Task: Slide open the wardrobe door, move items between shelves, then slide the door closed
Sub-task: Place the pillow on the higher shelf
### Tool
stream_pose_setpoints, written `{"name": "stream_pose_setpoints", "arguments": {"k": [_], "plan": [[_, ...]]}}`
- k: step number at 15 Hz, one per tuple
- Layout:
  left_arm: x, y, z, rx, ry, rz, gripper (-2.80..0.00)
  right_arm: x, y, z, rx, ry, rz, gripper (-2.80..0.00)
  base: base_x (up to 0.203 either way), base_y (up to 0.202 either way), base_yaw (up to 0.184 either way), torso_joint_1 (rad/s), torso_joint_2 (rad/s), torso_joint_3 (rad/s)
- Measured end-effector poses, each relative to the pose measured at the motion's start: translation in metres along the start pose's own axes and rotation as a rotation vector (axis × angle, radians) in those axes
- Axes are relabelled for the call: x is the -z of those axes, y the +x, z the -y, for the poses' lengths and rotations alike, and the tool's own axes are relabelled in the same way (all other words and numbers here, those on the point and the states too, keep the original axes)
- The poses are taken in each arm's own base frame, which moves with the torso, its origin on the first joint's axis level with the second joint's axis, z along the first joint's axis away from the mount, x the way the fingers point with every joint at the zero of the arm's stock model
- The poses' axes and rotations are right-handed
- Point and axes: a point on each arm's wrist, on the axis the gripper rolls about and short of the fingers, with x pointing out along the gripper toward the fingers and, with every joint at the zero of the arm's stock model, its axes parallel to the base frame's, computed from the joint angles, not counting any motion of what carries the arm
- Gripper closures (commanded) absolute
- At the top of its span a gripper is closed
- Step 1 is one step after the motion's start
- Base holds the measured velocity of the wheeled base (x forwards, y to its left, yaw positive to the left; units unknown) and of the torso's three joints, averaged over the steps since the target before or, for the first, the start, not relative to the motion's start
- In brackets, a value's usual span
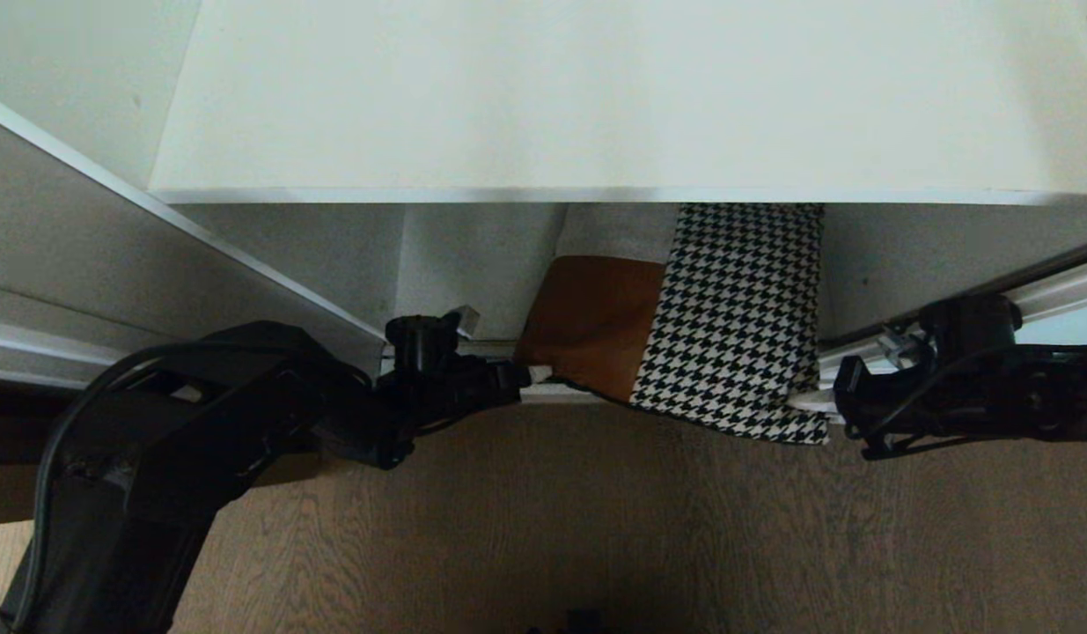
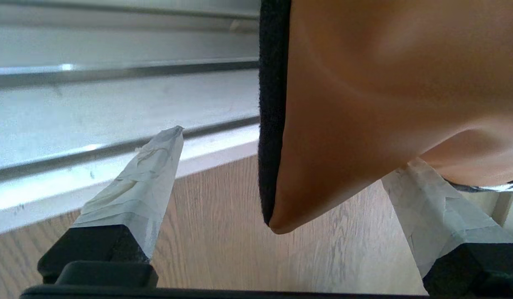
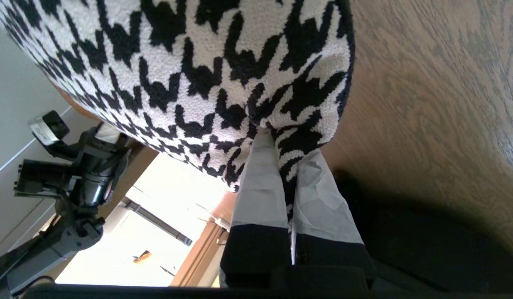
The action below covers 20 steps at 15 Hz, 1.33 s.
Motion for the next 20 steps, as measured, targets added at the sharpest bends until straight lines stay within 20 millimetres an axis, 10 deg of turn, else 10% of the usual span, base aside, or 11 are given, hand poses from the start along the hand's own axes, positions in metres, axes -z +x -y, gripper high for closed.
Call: {"name": "stream_pose_setpoints", "arguments": {"k": [15, 16, 20], "plan": [[-0.016, -0.001, 0.028, 0.092, 0.039, 0.064, -2.80, 0.006, 0.004, 0.010, 0.011, 0.023, -0.038, 0.00, 0.000, 0.000, 0.000, 0.000, 0.00, 0.000], [-0.013, 0.002, 0.029, 0.095, 0.037, 0.055, 0.00, 0.006, 0.004, 0.010, 0.010, 0.022, -0.039, 0.00, 0.000, 0.000, 0.000, 0.000, 0.00, 0.000], [0.002, 0.012, 0.028, 0.093, 0.025, 0.014, 0.00, 0.006, 0.004, 0.010, 0.009, 0.021, -0.038, 0.00, 0.000, 0.000, 0.000, 0.000, 0.00, 0.000]]}}
